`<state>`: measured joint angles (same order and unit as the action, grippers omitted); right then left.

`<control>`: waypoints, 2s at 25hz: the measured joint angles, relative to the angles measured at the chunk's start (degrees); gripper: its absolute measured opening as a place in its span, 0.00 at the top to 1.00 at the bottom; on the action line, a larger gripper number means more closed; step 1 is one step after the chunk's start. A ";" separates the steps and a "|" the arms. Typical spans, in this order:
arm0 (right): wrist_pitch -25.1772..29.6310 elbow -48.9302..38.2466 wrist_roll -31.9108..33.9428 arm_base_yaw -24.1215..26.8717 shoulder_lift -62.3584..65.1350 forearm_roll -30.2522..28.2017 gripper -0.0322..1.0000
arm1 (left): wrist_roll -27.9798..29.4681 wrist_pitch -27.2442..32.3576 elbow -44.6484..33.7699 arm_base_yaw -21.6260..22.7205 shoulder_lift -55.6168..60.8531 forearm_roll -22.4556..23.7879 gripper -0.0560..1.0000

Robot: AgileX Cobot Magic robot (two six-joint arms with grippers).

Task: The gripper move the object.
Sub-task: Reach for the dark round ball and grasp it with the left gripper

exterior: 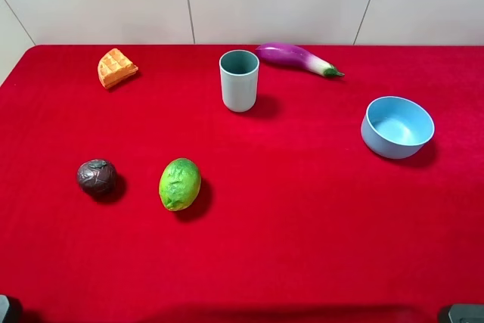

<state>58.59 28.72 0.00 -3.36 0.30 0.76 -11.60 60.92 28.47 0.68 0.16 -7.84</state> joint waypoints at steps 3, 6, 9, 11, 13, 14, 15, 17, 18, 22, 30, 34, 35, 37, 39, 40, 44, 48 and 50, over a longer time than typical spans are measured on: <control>0.00 0.00 0.00 0.00 0.00 0.00 0.30 | 0.00 0.00 0.00 0.00 0.00 0.00 0.03; 0.00 0.00 0.00 0.00 0.00 0.00 0.30 | 0.00 0.00 0.00 0.00 0.00 0.00 0.03; 0.00 0.00 0.00 0.00 0.00 0.00 0.30 | 0.00 0.00 0.00 0.00 0.00 0.00 0.03; 0.00 0.00 0.00 0.00 0.00 0.00 0.30 | 0.00 0.00 0.00 0.00 0.00 0.00 0.03; 0.00 0.00 0.00 0.00 0.00 0.00 0.30 | 0.00 0.00 0.00 0.00 0.00 0.00 0.03; 0.00 0.00 0.00 0.00 0.00 0.00 0.30 | 0.00 0.00 0.00 0.00 0.00 0.00 0.03; 0.00 0.00 0.00 0.00 0.00 0.00 0.30 | 0.00 0.00 0.00 0.00 0.00 0.00 0.03; 0.00 0.00 0.00 0.00 0.00 0.00 0.30 | 0.00 0.00 0.00 0.00 0.00 0.00 0.03; 0.00 0.00 0.00 0.00 0.00 0.00 0.30 | 0.00 0.00 0.00 0.00 0.00 0.05 0.03; 0.00 0.00 0.00 0.00 0.00 0.00 0.30 | 0.38 0.00 0.00 0.00 0.00 0.88 0.03; 0.00 0.00 0.00 0.00 0.00 0.00 0.30 | 0.59 0.72 3.13 0.00 -6.73 1.00 0.03; 0.00 0.00 0.00 0.00 0.00 0.00 0.30 | 0.23 2.96 6.56 0.00 -15.18 1.00 0.03; 0.00 0.00 0.00 0.00 0.00 0.00 0.30 | 0.18 3.53 7.44 0.00 -17.32 1.00 0.03; 0.00 0.00 0.00 0.00 0.00 0.00 0.30 | 0.12 4.53 8.89 0.00 -20.95 1.00 0.03; 0.00 0.00 0.00 0.00 0.00 0.00 0.30 | 0.05 4.83 10.04 0.00 -24.05 1.00 0.03; 0.00 0.00 0.00 0.00 0.00 0.00 0.30 | 0.03 4.83 10.37 0.00 -25.10 1.00 0.03; 0.00 0.00 0.00 0.00 0.00 0.00 0.30 | 0.03 4.95 11.04 0.00 -28.52 1.00 0.03; 0.00 0.00 0.00 0.00 0.00 0.00 0.30 | 0.03 5.15 11.09 0.00 -31.52 0.90 0.03; 0.00 0.00 0.00 0.00 0.00 0.00 0.30 | 0.09 5.22 11.09 0.00 -33.57 0.71 0.03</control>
<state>58.59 28.72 0.00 -3.36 0.30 0.76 -11.51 66.14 39.56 0.68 -33.40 -7.12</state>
